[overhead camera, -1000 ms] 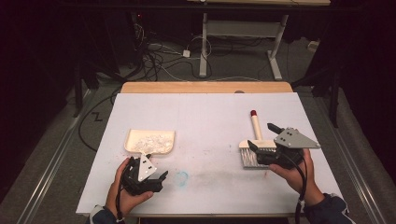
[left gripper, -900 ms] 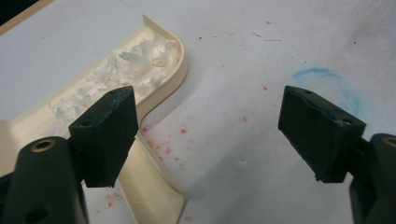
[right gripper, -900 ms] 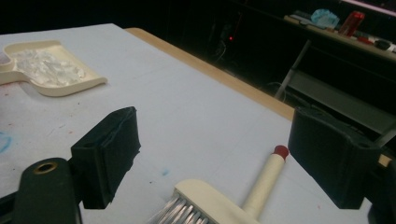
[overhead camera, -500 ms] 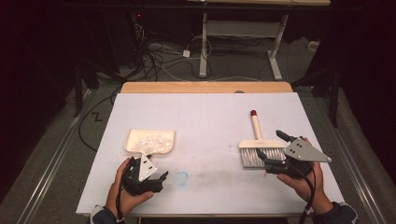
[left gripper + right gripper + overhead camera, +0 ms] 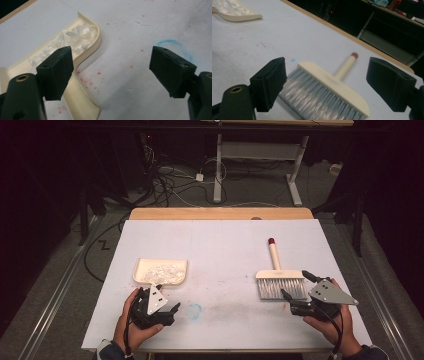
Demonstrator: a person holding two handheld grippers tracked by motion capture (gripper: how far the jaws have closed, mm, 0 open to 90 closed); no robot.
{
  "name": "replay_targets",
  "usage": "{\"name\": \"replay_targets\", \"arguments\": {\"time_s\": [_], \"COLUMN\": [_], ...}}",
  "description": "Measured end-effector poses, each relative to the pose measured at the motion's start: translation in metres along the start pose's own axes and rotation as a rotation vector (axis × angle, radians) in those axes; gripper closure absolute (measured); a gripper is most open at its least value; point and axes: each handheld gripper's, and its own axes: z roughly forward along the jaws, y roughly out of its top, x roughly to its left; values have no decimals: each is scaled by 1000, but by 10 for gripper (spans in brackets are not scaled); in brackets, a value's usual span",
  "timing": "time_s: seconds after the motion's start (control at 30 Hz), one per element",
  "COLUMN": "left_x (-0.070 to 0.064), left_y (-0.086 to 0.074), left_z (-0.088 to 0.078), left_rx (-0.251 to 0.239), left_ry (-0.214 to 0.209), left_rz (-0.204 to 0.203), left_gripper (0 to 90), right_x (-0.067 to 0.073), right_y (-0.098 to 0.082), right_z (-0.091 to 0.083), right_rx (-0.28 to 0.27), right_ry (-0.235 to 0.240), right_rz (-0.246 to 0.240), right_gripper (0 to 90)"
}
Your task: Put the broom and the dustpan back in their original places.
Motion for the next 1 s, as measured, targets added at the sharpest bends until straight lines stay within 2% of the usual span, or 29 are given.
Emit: {"name": "replay_targets", "arguments": {"time_s": [0.13, 0.23, 0.4, 0.73, 0.8, 0.9, 1.0], "left_x": [-1, -2, -4, -6, -5, -4, -4], "left_y": [-1, -4, -5, -6, -8, -9, -9], "left_z": [-1, -3, -7, -4, -4, -7, -7], "left_rx": [-10, -14, -36, -22, -6, -20, -20], "left_ry": [2, 1, 6, 12, 17, 19, 23], "left_rz": [12, 13, 9, 30, 37, 24, 33], "left_gripper": [185, 181, 176, 176, 176, 176, 176], "right_x": [2, 4, 2, 9, 8, 9, 9], "right_y": [-12, -20, -29, -26, -24, -23, -23], "right_z": [-6, -9, -11, -14, -16, -17, -16], "right_rx": [-5, 11, 27, 24, 14, 9, 16], "right_ry": [-20, -33, -4, 6, 0, -9, -5], "right_rz": [23, 10, 54, 9, 16, 16, 10], "right_gripper": [180, 177, 168, 166, 165, 165, 165]}}
